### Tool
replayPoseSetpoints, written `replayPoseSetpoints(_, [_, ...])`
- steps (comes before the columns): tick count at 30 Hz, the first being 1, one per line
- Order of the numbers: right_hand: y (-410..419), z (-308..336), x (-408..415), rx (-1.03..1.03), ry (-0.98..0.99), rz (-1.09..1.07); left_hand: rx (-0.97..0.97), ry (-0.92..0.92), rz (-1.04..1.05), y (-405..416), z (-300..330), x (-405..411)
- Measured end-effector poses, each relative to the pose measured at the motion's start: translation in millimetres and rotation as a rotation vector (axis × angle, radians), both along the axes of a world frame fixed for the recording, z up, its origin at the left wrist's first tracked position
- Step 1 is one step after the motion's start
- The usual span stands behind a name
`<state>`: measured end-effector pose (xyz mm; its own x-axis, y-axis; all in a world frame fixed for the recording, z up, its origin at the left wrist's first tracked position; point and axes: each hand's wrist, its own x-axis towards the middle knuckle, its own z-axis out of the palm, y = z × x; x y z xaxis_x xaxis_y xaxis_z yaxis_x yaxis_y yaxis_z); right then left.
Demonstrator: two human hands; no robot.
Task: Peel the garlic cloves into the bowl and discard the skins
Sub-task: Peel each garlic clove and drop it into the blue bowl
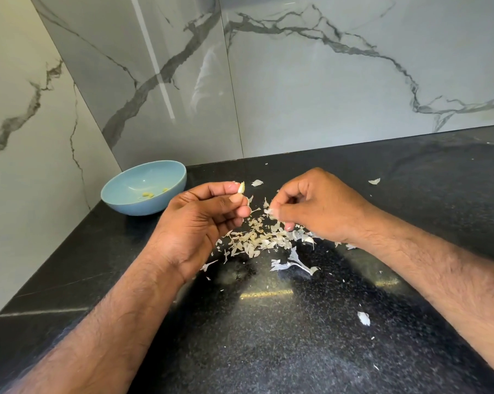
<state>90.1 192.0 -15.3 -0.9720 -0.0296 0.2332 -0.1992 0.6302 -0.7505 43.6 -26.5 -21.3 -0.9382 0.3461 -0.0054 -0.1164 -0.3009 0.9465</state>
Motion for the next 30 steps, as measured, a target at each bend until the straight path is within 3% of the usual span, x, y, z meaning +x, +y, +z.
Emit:
replayPoseSetpoints(3, [-0.3, 1.1, 2.2, 0.147, -0.049, 0.023, -0.012, -0.001, -0.008, 0.9, -0.2, 1.0])
replayPoseSetpoints(6, [-0.8, 1.2, 1.1, 0.192, 0.079, -0.040, -0.044, 0.026, 0.002, 1.4, -1.1, 1.7])
replayPoseSetpoints(15, [-2.9, 0.6, -1.0, -0.174, 0.039, 0.032, -0.358, 0.441, 0.060, 8.3, -12.5, 5.7])
replayPoseSetpoints(21, [-2.8, 0.3, -1.0, -0.242, -0.053, 0.053, -0.432, 0.530, 0.082, 7.3, -11.8, 6.5])
replayPoseSetpoints(30, [-9.0, 0.3, 3.8, -0.050, 0.045, 0.035, -0.560, 0.659, 0.123, 7.1, -10.6, 7.6])
